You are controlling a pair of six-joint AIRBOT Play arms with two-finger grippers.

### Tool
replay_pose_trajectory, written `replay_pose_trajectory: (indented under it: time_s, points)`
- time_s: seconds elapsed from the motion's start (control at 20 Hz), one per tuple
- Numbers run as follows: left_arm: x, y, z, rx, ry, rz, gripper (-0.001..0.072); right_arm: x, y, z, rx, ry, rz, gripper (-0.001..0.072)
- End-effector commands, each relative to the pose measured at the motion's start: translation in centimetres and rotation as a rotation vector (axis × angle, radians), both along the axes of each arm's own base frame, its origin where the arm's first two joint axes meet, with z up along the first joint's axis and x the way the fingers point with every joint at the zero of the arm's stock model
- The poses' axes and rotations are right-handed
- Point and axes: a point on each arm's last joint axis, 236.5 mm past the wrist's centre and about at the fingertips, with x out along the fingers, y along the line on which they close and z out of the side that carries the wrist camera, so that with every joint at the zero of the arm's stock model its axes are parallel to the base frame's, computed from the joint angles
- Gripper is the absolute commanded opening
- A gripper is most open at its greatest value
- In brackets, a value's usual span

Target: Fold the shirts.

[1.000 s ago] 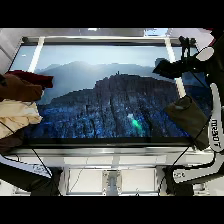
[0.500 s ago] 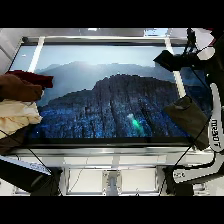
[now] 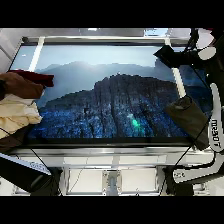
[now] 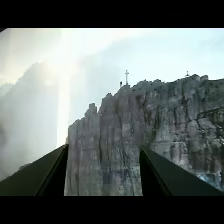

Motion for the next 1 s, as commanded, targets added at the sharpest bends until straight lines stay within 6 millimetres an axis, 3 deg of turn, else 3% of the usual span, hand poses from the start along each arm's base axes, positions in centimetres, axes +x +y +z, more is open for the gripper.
replay_pose_trajectory:
  time_s: [0.0,0.1,0.2,0.4,0.5,0.6,0.7,0.85,0.95]
  points:
    - [2.6,-6.4,8.1,-0.125,-0.333,-0.215,0.0009,-0.2,0.7,0.4,0.036,0.002,0.011,0.0505]
    - [2.9,-11.5,13.7,-0.156,-0.501,-0.365,0.0008,-0.3,0.7,0.4,0.036,0.006,0.015,0.0505]
    - [2.6,-18.2,16.8,-0.121,-0.528,-0.529,0.0007,-0.8,1.1,0.0,0.038,0.028,0.033,0.0505]
    - [0.8,-35.1,20.2,-0.015,-0.507,-0.874,0.0007,-4.6,2.4,-2.5,0.004,0.182,0.164,0.0505]
    - [-0.8,-43.3,20.3,-0.012,-0.497,-1.030,0.0008,-7.1,1.9,-4.6,-0.073,0.283,0.230,0.0504]
    - [-3.0,-51.2,18.1,-0.001,-0.421,-1.181,0.0008,-9.3,0.7,-6.5,-0.163,0.376,0.275,0.0504]
    - [-5.4,-57.2,13.3,0.099,-0.252,-1.291,0.0008,-10.8,-0.3,-7.5,-0.222,0.437,0.304,0.0504]
    - [-8.9,-61.8,5.5,0.306,0.003,-1.408,0.0008,-11.6,-0.6,-7.9,-0.264,0.450,0.352,0.0504]
    - [-10.8,-63.6,1.1,0.391,0.143,-1.451,0.0010,-11.9,-0.4,-7.9,-0.270,0.447,0.378,0.0505]
